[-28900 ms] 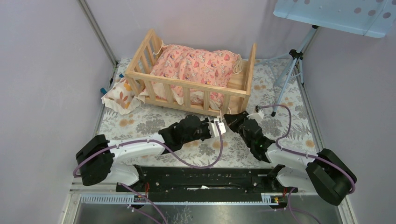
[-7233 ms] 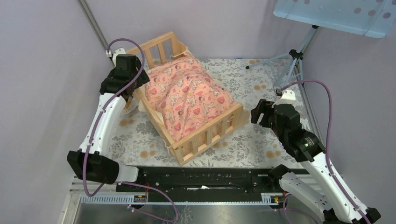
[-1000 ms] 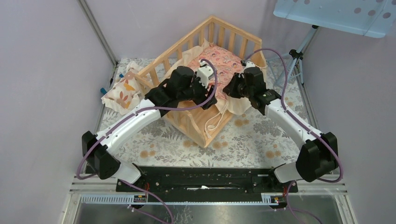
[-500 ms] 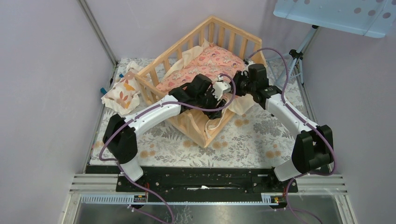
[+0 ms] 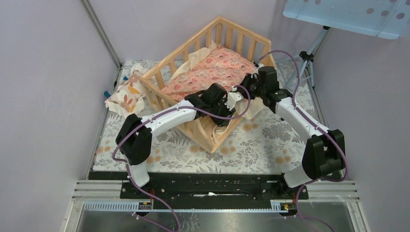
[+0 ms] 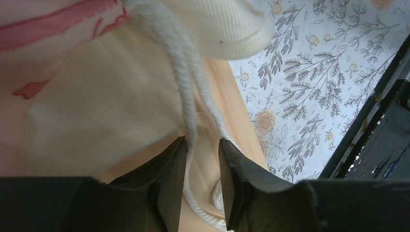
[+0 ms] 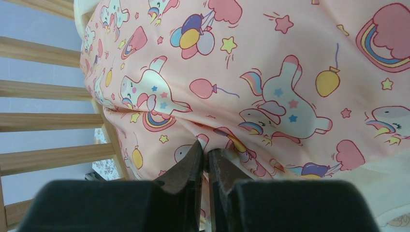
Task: Set up the pet bed
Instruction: Cross the ropes on the bed frame.
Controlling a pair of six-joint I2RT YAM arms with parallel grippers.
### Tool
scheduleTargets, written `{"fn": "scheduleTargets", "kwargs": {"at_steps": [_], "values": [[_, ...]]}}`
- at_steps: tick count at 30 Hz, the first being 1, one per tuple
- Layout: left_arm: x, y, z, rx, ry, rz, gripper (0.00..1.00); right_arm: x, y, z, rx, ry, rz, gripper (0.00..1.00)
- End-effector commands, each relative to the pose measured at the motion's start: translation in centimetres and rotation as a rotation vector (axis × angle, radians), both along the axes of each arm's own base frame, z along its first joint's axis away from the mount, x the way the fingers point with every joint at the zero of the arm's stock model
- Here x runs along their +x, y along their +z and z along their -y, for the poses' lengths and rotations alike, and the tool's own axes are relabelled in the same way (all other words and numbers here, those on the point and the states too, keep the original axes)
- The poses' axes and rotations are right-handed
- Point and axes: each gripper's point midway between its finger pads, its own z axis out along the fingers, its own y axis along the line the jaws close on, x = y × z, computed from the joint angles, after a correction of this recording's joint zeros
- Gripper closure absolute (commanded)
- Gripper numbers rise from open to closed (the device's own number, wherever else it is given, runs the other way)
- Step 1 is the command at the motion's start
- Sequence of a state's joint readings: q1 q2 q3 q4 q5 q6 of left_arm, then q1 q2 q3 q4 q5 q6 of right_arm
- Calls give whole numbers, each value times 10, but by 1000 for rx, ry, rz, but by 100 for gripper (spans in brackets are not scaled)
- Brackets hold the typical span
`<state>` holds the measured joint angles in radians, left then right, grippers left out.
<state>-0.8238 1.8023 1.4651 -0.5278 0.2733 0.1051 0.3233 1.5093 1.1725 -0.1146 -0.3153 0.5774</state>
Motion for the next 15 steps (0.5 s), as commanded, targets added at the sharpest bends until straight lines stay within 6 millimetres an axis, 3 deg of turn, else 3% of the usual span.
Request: {"fn": "scheduleTargets", "kwargs": {"at_steps": [1, 8, 15], "values": [[5, 4, 6, 11, 9, 32, 68, 5, 26, 0, 41, -9, 82, 88], [9, 4, 0, 31, 50, 35, 100, -3, 26, 12, 11, -45, 98, 81], [12, 13, -8, 25, 100, 76, 100, -30, 37, 44, -61, -133, 187, 62]]}}
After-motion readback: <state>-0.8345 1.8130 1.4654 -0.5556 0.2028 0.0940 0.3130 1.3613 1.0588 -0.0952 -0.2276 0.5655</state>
